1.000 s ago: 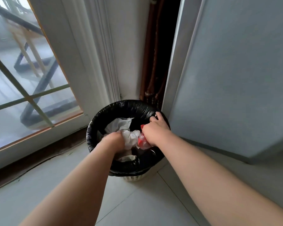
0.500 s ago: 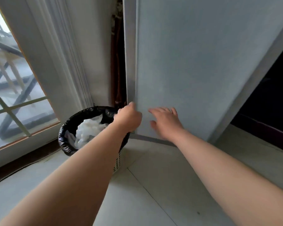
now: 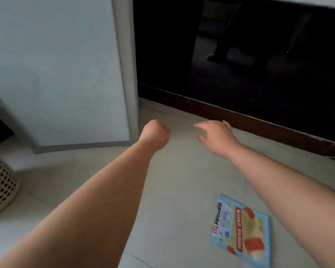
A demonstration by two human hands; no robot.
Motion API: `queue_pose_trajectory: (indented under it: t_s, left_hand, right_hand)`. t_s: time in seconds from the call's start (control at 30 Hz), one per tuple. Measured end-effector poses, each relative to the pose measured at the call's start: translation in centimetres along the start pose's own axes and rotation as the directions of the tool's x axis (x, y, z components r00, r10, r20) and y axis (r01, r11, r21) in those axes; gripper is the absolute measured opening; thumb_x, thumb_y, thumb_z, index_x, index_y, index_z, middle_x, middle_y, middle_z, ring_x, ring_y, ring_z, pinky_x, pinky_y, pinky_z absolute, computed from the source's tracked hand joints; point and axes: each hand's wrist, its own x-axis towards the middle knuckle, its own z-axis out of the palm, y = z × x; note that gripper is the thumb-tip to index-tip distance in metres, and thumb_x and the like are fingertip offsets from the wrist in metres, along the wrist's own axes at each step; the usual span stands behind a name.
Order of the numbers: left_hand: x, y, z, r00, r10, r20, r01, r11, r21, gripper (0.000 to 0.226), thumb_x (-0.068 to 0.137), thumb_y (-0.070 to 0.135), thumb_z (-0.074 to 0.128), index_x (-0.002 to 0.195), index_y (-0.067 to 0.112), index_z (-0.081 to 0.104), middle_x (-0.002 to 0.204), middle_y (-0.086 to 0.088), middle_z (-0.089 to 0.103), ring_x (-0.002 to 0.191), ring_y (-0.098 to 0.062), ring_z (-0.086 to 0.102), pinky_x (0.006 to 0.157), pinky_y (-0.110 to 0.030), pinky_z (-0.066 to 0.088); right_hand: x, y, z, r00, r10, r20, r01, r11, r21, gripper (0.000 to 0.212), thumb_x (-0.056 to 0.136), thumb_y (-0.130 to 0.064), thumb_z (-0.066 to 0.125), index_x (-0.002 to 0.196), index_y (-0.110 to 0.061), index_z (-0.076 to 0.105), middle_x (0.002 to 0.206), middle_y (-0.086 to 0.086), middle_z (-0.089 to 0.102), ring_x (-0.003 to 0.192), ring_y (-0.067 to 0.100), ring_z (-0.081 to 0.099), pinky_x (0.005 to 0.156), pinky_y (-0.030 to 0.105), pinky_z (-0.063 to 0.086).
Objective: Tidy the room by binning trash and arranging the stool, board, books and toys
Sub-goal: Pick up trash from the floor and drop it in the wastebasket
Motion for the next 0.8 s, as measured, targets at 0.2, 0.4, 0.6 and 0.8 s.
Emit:
queue_pose_trajectory:
  t_s: [0.2,0.4,0.6,0.8]
  left_hand:
    - [-2.1,1.7,14.2,0.977,-0.106,0.183,0.118,0.991,-0.058,0.031,0.087,0.016,0.056,0.117,0.009,0.062,0.111,-0.017,0.068,0.106,-0.031,0.064,0.092,-0.035,0.052]
    - [-4.7,-0.3,25.2,0.898,-0.244,0.367,0.224,0.970,0.097,0.045,0.083,0.017,0.067,0.125,0.007,0.056,0.119,-0.019,0.065,0.111,-0.035,0.062,0.089,-0.036,0.051]
    - [-5.9,-2.5,30.9,0.820,-0.348,0.455,0.228,0.927,0.298,0.031,0.085,0.022,0.067,0.112,0.010,0.055,0.085,-0.007,0.059,0.075,-0.024,0.059,0.065,-0.030,0.049]
    - [-5.8,-3.5,34.0,0.818,-0.379,0.432,0.254,0.913,0.319,0.018,0.087,0.017,0.064,0.088,0.011,0.047,0.094,-0.005,0.056,0.081,-0.021,0.056,0.051,-0.020,0.041]
  right_hand:
    - [-7.2,12.9,4.5,0.954,0.230,0.194,-0.260,0.955,0.142,0.047,0.086,-0.037,0.064,0.131,-0.024,0.057,0.137,0.003,0.056,0.127,0.023,0.050,0.106,0.035,0.038]
    - [-14.3,19.5,10.9,0.869,0.310,0.387,-0.398,0.901,0.173,0.063,0.081,-0.028,0.070,0.139,-0.019,0.048,0.137,0.008,0.055,0.125,0.022,0.052,0.102,0.028,0.040]
    - [-17.2,21.3,16.5,0.816,0.316,0.484,-0.415,0.903,0.112,0.078,0.076,-0.034,0.069,0.145,-0.026,0.033,0.142,0.005,0.043,0.127,0.026,0.046,0.101,0.042,0.044]
    - [-18.0,21.9,19.8,0.772,0.337,0.539,-0.424,0.905,0.040,0.090,0.076,-0.030,0.072,0.147,-0.036,0.017,0.138,0.009,0.034,0.124,0.030,0.044,0.096,0.047,0.046]
